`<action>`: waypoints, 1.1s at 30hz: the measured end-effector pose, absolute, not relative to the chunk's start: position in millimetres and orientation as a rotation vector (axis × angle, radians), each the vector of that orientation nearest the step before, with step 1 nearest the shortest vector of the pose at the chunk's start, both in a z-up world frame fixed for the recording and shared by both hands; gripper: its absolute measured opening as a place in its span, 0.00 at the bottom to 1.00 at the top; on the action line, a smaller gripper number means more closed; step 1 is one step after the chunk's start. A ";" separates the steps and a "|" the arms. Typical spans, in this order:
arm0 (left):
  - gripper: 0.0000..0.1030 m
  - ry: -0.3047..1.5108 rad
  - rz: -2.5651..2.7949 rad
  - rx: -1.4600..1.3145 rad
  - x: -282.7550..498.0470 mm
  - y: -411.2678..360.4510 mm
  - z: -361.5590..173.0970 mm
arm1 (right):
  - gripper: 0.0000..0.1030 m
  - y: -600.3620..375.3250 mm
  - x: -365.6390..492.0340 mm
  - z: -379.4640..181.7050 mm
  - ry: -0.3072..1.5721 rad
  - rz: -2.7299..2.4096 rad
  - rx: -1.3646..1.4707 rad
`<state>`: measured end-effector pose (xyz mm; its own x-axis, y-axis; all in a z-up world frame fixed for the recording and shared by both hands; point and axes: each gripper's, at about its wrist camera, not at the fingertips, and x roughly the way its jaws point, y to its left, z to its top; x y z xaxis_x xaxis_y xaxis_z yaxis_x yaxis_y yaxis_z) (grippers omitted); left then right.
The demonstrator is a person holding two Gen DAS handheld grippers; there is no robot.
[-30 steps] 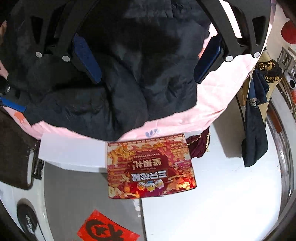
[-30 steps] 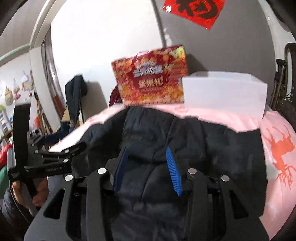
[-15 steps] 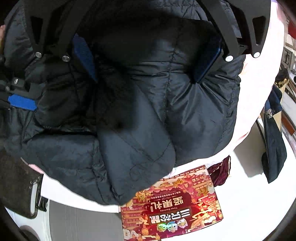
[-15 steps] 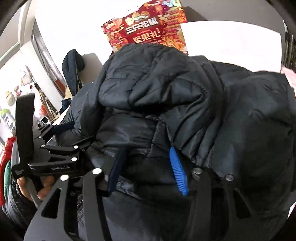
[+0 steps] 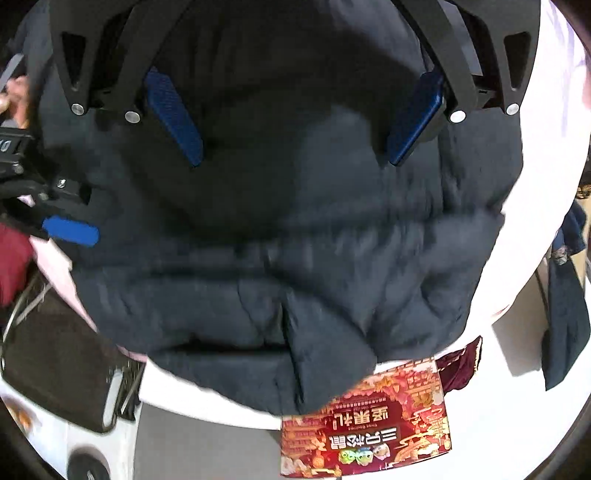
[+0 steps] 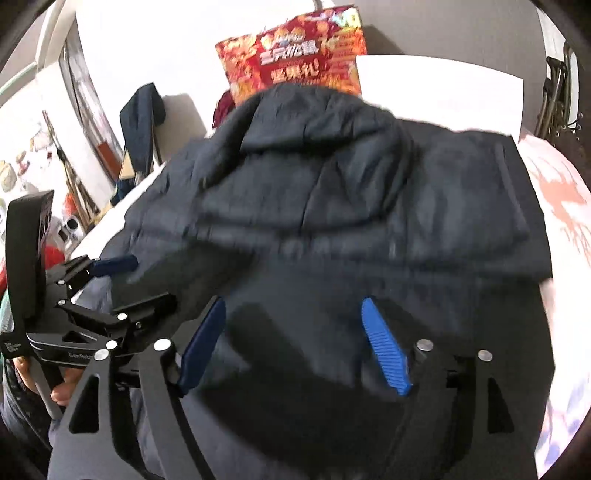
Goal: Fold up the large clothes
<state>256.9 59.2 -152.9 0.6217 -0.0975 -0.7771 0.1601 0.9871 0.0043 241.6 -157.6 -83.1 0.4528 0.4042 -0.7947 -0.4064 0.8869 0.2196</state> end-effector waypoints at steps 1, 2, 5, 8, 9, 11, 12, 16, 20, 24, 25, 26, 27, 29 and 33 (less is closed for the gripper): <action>0.97 0.881 -0.134 0.092 246.8 58.7 -152.9 | 0.79 -158.6 234.9 -83.0 0.983 0.502 -0.015; 0.97 0.878 -0.126 0.099 239.5 58.8 -152.8 | 0.79 -160.3 224.0 -82.5 0.991 0.505 -0.029; 0.97 0.892 -0.112 0.105 212.6 60.4 -156.0 | 0.81 -168.4 195.4 -83.1 1.013 0.514 -0.055; 0.97 0.905 -0.106 0.098 184.7 67.1 -159.7 | 0.82 -180.9 165.0 -82.1 1.017 0.514 -0.090; 0.97 0.908 -0.106 0.092 170.2 71.2 -160.8 | 0.83 -186.6 153.0 -80.9 1.012 0.515 -0.098; 0.97 0.909 -0.119 0.082 149.5 76.3 -161.3 | 0.84 -201.6 129.1 -78.2 0.995 0.518 -0.100; 0.97 0.896 -0.112 0.087 132.1 78.4 -162.1 | 0.85 -210.3 120.0 -76.5 0.984 0.515 -0.095; 0.97 0.831 -0.073 0.097 93.8 100.2 -151.0 | 0.85 -250.1 89.1 -58.1 0.914 0.526 -0.051; 0.97 0.707 0.010 0.062 84.9 135.0 -111.5 | 0.85 -308.0 85.9 -9.7 0.766 0.467 0.099; 0.97 0.589 0.054 -0.064 85.8 184.5 -71.5 | 0.87 -361.3 97.9 16.6 0.647 0.456 0.328; 0.97 0.582 0.061 -0.082 89.2 192.6 -67.7 | 0.87 -371.0 103.6 17.7 0.640 0.444 0.362; 0.97 0.580 0.067 -0.096 95.3 200.7 -65.4 | 0.87 -379.8 111.2 17.0 0.645 0.424 0.392; 0.97 0.579 0.072 -0.102 102.6 203.3 -63.6 | 0.87 -386.2 120.8 14.5 0.643 0.410 0.422; 0.97 0.580 0.075 -0.114 119.2 211.0 -65.1 | 0.87 -391.5 134.0 9.7 0.668 0.391 0.435; 0.97 0.627 0.025 -0.142 162.7 213.6 -76.5 | 0.87 -386.3 166.8 -9.8 0.745 0.402 0.454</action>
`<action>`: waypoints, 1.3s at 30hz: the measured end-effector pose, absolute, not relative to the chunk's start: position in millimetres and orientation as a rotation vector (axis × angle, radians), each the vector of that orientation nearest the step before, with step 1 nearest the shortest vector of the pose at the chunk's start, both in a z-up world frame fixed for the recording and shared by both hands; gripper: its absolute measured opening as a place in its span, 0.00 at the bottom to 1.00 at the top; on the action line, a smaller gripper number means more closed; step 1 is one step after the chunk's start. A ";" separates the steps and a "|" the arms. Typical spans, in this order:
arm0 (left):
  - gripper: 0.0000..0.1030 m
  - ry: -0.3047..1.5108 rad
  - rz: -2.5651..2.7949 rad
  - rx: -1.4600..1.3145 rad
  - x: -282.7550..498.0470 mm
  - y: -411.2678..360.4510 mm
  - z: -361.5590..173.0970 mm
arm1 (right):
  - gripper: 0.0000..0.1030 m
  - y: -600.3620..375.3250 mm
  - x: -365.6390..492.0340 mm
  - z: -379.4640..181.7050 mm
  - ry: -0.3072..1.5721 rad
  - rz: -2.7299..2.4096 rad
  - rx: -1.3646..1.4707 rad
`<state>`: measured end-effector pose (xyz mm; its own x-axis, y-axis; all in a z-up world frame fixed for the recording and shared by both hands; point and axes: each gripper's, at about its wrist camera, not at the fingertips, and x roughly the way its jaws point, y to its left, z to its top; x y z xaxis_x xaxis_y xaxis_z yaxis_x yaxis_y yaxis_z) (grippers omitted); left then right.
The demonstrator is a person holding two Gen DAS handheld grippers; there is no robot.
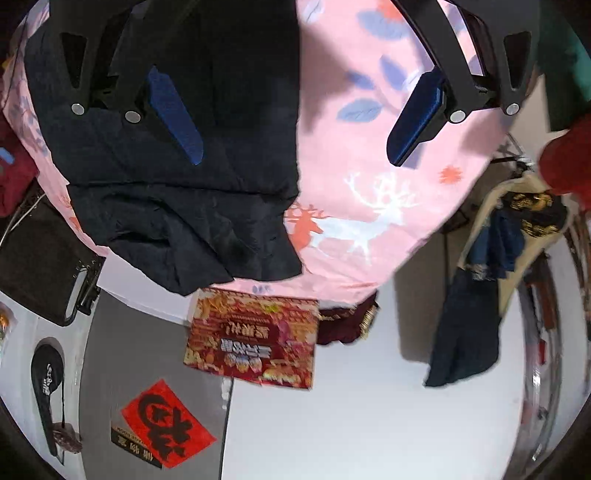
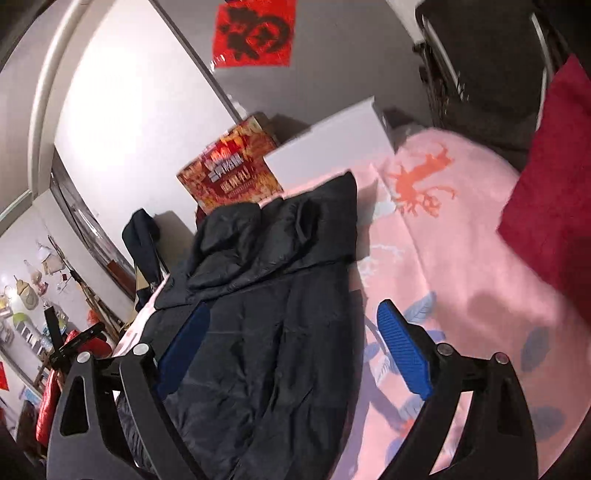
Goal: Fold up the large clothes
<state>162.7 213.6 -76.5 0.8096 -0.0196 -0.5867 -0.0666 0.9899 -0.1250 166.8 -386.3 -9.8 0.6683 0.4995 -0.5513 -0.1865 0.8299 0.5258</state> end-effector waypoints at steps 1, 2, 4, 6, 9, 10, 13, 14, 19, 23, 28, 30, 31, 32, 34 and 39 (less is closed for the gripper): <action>0.97 0.643 0.014 -0.148 173.4 212.3 -80.3 | 0.87 -382.2 174.4 -14.7 0.764 0.406 0.455; 0.97 0.662 -0.001 -0.154 182.2 210.7 -85.4 | 0.87 -377.0 186.8 -21.8 0.793 0.407 0.455; 0.97 0.716 -0.051 -0.174 207.5 207.5 -97.5 | 0.87 -369.3 202.9 -31.4 0.831 0.408 0.449; 0.97 0.758 -0.092 -0.197 229.5 208.6 -108.6 | 0.87 -360.1 219.8 -41.9 0.869 0.412 0.438; 0.97 0.812 -0.144 -0.243 254.4 210.0 -124.6 | 0.87 -352.0 238.5 -53.1 0.916 0.415 0.423; 0.97 0.837 -0.170 -0.266 262.6 211.7 -130.7 | 0.87 -349.8 245.9 -57.7 0.934 0.415 0.421; 0.97 0.903 -0.248 -0.324 278.3 215.1 -145.5 | 0.87 -346.2 261.9 -68.1 0.967 0.418 0.429; 0.97 0.917 -0.265 -0.335 280.3 215.1 -148.9 | 0.87 -345.4 264.8 -70.4 0.974 0.418 0.432; 0.97 0.970 -0.337 -0.348 284.8 208.0 -163.0 | 0.88 -338.5 275.0 -86.0 1.014 0.439 0.462; 0.97 0.977 -0.391 -0.389 277.2 204.6 -164.0 | 0.88 -327.2 264.9 -84.5 1.028 0.489 0.449; 0.97 0.999 -0.455 -0.417 249.3 194.8 -164.1 | 0.88 -306.6 224.5 -78.1 1.054 0.552 0.369; 0.97 1.002 -0.481 -0.412 227.2 190.2 -164.2 | 0.88 -301.2 204.9 -75.6 1.061 0.571 0.331; 0.97 0.999 -0.495 -0.412 215.8 188.6 -164.1 | 0.88 -299.1 194.3 -74.5 1.064 0.581 0.318; 0.97 0.996 -0.517 -0.419 200.5 186.4 -164.7 | 0.88 -296.9 179.2 -72.8 1.065 0.591 0.300; 0.97 0.982 -0.537 -0.418 174.4 182.0 -164.0 | 0.88 -295.1 150.9 -70.4 1.065 0.615 0.286; 0.97 0.910 -0.622 -0.434 84.3 174.7 -165.2 | 0.89 -292.0 88.4 -66.8 1.040 0.662 0.245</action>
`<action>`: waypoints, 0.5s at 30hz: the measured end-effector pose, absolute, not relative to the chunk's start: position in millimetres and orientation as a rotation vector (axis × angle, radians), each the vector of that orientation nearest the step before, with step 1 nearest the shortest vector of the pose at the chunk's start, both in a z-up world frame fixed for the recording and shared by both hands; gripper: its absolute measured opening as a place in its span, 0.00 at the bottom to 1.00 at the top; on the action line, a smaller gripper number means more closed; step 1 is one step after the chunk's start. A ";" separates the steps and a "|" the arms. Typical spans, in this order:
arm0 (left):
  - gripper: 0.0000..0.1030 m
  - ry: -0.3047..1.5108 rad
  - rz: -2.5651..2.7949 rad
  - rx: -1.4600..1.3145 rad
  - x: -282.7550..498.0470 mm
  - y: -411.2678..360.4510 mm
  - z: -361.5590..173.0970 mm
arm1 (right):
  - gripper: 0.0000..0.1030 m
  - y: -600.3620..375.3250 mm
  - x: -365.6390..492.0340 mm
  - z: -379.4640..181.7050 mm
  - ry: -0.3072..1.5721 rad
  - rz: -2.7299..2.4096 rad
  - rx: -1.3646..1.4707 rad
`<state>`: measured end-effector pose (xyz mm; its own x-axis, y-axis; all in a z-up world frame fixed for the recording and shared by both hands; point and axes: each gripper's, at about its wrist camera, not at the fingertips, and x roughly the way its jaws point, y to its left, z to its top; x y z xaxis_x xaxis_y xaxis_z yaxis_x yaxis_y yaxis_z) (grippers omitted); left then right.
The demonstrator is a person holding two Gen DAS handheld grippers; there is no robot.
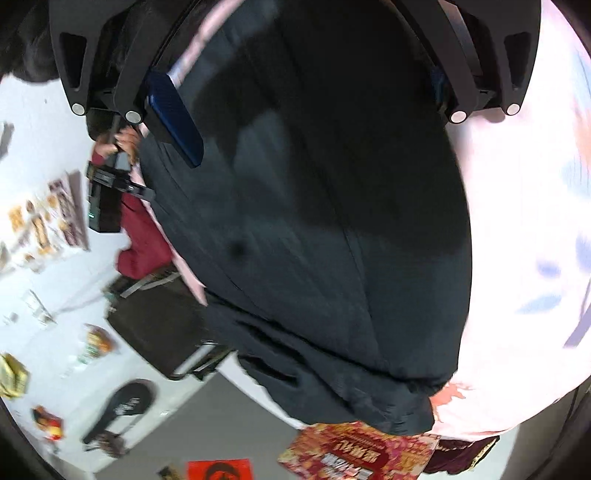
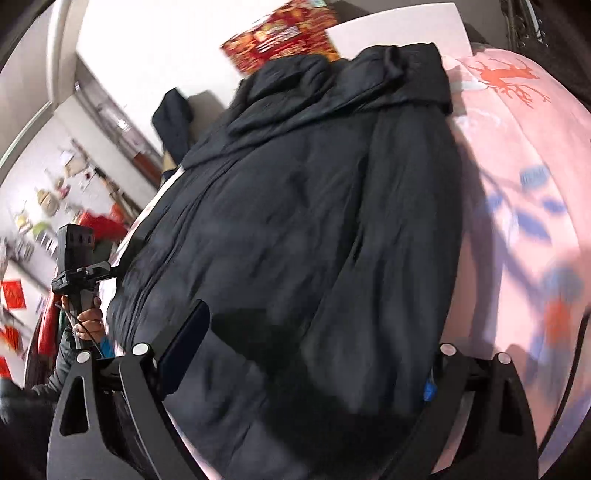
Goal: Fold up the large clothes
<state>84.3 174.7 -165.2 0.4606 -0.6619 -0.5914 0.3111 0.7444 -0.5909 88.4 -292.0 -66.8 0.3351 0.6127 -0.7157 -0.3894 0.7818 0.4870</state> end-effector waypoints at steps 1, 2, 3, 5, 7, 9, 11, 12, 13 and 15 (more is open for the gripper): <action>0.97 0.891 -0.629 -0.427 68.8 174.2 -165.6 | 0.89 -292.2 79.8 -66.5 1.035 0.669 0.241; 0.97 0.881 -0.632 -0.420 60.0 173.7 -165.8 | 0.90 -292.9 71.7 -66.0 1.028 0.681 0.240; 0.97 0.871 -0.639 -0.410 51.1 173.0 -166.0 | 0.90 -293.2 67.7 -65.8 1.024 0.688 0.242; 0.97 0.861 -0.645 -0.413 49.6 175.1 -166.6 | 0.90 -294.7 65.2 -65.7 1.017 0.691 0.260; 0.97 0.872 -0.653 -0.457 63.4 175.1 -169.6 | 0.90 -295.4 70.4 -67.8 1.009 0.698 0.296; 0.97 0.868 -0.646 -0.461 74.8 173.3 -170.7 | 0.90 -298.4 70.1 -69.3 1.002 0.702 0.309; 0.97 0.863 -0.632 -0.454 84.7 171.4 -170.0 | 0.89 -298.3 74.9 -71.9 0.984 0.705 0.327; 0.97 0.861 -0.622 -0.443 91.4 168.5 -170.3 | 0.88 -296.6 75.1 -72.4 0.977 0.701 0.330; 0.97 0.866 -0.625 -0.446 97.6 165.4 -169.7 | 0.84 -295.0 77.0 -72.9 0.967 0.695 0.335; 0.97 0.869 -0.623 -0.452 103.0 164.1 -169.0 | 0.70 -293.3 81.4 -73.9 0.956 0.670 0.332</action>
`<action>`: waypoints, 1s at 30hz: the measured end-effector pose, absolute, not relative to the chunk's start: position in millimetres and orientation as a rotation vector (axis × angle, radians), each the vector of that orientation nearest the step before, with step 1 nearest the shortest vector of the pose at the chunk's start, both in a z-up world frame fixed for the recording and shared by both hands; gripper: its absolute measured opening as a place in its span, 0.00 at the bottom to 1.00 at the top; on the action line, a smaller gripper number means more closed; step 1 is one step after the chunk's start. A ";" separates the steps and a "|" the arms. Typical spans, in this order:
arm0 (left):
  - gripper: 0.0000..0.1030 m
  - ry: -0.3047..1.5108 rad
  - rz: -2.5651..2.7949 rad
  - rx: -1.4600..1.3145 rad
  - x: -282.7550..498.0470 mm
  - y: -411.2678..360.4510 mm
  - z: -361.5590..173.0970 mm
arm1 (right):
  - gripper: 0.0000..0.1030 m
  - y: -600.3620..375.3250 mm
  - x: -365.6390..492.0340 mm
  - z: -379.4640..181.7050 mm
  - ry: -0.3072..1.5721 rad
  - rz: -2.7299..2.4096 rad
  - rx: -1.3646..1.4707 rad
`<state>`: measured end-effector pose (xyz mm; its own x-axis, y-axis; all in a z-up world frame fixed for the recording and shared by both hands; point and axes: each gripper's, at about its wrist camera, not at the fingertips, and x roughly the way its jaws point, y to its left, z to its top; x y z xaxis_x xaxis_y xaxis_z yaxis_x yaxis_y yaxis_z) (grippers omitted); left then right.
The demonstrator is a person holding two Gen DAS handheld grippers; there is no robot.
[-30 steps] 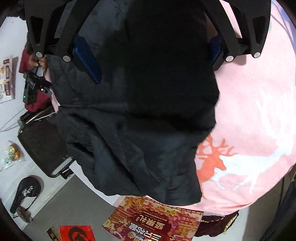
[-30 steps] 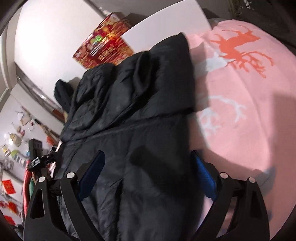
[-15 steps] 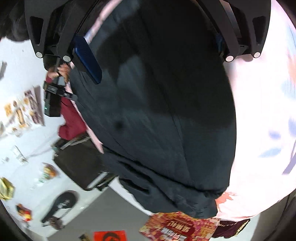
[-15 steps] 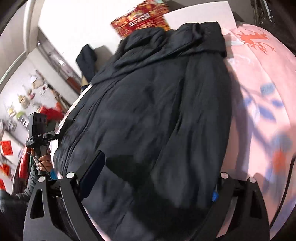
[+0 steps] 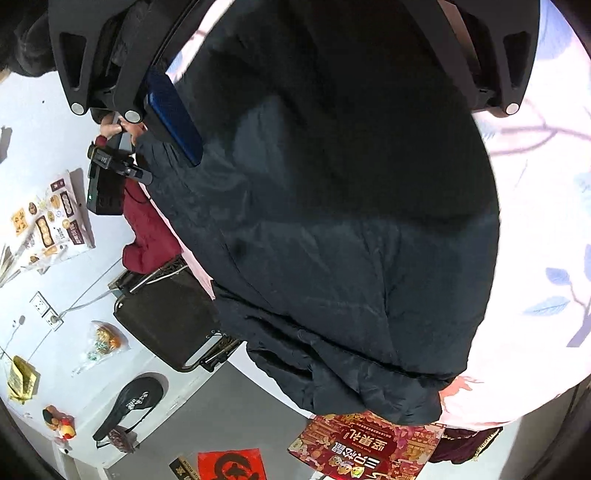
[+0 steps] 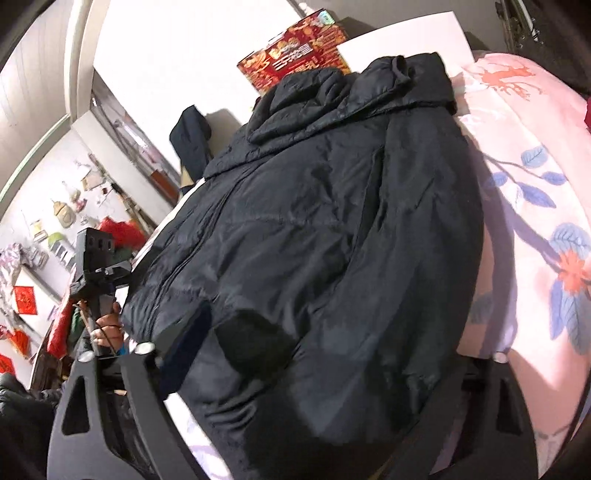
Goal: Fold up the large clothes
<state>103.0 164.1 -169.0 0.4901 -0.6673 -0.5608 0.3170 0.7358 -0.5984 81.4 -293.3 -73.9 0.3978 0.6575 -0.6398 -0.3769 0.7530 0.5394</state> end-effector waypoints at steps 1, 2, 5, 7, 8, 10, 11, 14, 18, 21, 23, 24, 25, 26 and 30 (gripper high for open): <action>0.97 0.871 -0.629 -0.464 106.7 163.0 -168.9 | 0.56 -293.7 84.0 -75.1 0.960 0.658 0.334; 0.97 0.871 -0.637 -0.474 107.3 162.5 -168.1 | 0.48 -294.7 86.6 -76.6 0.966 0.653 0.343; 0.97 0.876 -0.693 -0.470 100.1 158.6 -168.0 | 0.28 -296.4 87.5 -81.2 1.007 0.669 0.365; 0.95 0.881 -0.707 -0.417 86.0 153.0 -169.2 | 0.23 -293.2 81.9 -78.1 1.014 0.685 0.331; 0.91 0.882 -0.704 -0.401 82.3 152.0 -170.0 | 0.23 -292.8 79.0 -76.1 1.021 0.693 0.321; 0.89 0.877 -0.697 -0.377 72.5 154.3 -171.1 | 0.23 -292.7 73.6 -73.5 1.031 0.705 0.304; 0.89 0.876 -0.697 -0.383 73.1 155.4 -171.3 | 0.23 -292.7 71.8 -72.9 1.034 0.707 0.296; 0.89 0.880 -0.683 -0.394 83.6 159.3 -172.2 | 0.27 -294.9 75.3 -78.2 1.047 0.704 0.322; 0.81 0.882 -0.665 -0.394 96.1 157.5 -172.4 | 0.24 -292.7 76.2 -79.3 1.034 0.700 0.309; 0.67 0.867 -0.659 -0.360 86.2 157.7 -170.2 | 0.16 -293.6 68.0 -70.1 0.997 0.722 0.290; 0.54 0.840 -0.648 -0.336 80.1 160.2 -166.0 | 0.14 -295.3 64.3 -61.6 0.969 0.744 0.301; 0.50 0.820 -0.647 -0.333 78.3 162.1 -162.2 | 0.14 -296.0 63.5 -56.2 0.951 0.753 0.305; 0.43 0.799 -0.650 -0.335 77.2 165.7 -157.5 | 0.14 -296.6 63.8 -50.0 0.930 0.758 0.307; 0.38 0.766 -0.655 -0.343 77.0 168.8 -149.8 | 0.14 -297.7 63.5 -44.6 0.909 0.765 0.313; 0.34 0.666 -0.667 -0.340 80.5 173.3 -119.2 | 0.13 -304.1 72.9 -23.9 0.828 0.798 0.371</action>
<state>80.5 173.3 -119.2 0.5913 -0.6652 -0.4559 0.4568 0.7421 -0.4905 72.9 -304.1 -23.9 0.4152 0.7531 -0.5103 -0.4817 0.6579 0.5789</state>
